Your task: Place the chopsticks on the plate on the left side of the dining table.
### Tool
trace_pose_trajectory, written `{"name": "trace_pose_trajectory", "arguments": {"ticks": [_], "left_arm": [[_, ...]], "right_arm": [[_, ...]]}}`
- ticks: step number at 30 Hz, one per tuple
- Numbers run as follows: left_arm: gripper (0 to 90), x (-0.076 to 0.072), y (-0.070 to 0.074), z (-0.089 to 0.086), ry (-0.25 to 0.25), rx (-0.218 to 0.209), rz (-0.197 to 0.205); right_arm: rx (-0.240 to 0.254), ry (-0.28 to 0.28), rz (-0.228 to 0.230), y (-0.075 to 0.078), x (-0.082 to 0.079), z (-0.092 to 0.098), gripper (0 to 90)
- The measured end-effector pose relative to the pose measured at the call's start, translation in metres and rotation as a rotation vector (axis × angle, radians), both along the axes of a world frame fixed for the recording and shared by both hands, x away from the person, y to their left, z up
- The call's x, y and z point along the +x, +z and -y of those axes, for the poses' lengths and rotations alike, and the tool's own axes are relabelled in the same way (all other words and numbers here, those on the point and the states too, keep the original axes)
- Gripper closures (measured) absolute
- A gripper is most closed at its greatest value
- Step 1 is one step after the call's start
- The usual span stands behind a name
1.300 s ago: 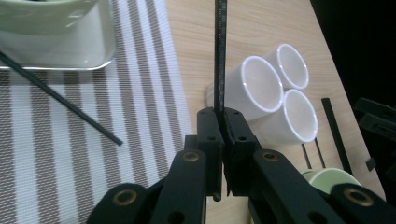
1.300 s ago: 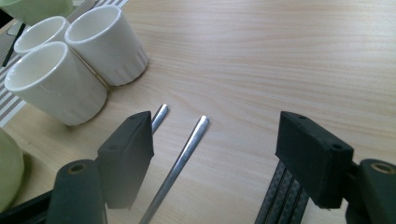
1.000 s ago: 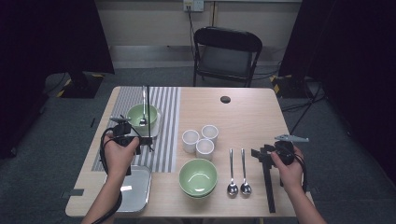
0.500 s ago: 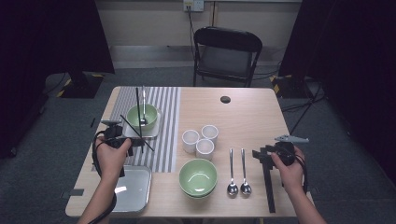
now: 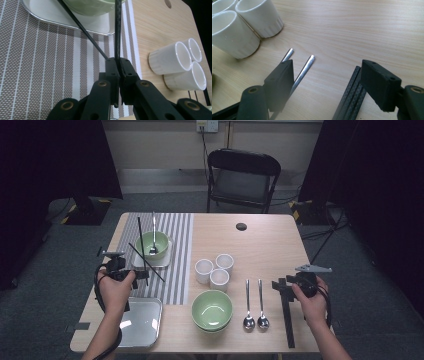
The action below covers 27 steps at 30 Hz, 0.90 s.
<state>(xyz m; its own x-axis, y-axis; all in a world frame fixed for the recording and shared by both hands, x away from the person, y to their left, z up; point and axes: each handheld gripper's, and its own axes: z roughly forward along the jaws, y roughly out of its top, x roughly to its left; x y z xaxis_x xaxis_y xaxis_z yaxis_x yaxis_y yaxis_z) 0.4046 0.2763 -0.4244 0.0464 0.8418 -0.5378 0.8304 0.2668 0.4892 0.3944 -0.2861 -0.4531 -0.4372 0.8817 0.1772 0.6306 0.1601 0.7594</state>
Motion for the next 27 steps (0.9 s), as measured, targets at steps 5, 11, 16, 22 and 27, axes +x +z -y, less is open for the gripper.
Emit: {"name": "trace_pose_trajectory", "arguments": {"ticks": [5,11,16,22,27], "left_arm": [[87.0,-0.002,-0.005,-0.004,0.018,0.006,-0.013],[87.0,-0.002,-0.009,-0.007,0.035,0.011,-0.021],[87.0,-0.002,-0.011,-0.011,0.054,0.011,-0.024],[87.0,-0.002,-0.016,-0.017,0.067,0.032,-0.043],[87.0,-0.002,-0.02,-0.02,0.088,0.037,-0.063]], "right_arm": [[-0.002,0.002,-0.001,0.0,0.0,0.002,26.6],[0.002,-0.001,-0.003,-0.001,-0.001,0.003,26.5],[0.003,0.002,-0.006,-0.002,0.0,0.003,26.5],[0.001,0.001,-0.003,-0.001,0.0,0.003,26.5],[0.002,0.001,0.0,-0.001,-0.001,0.004,26.5]]}}
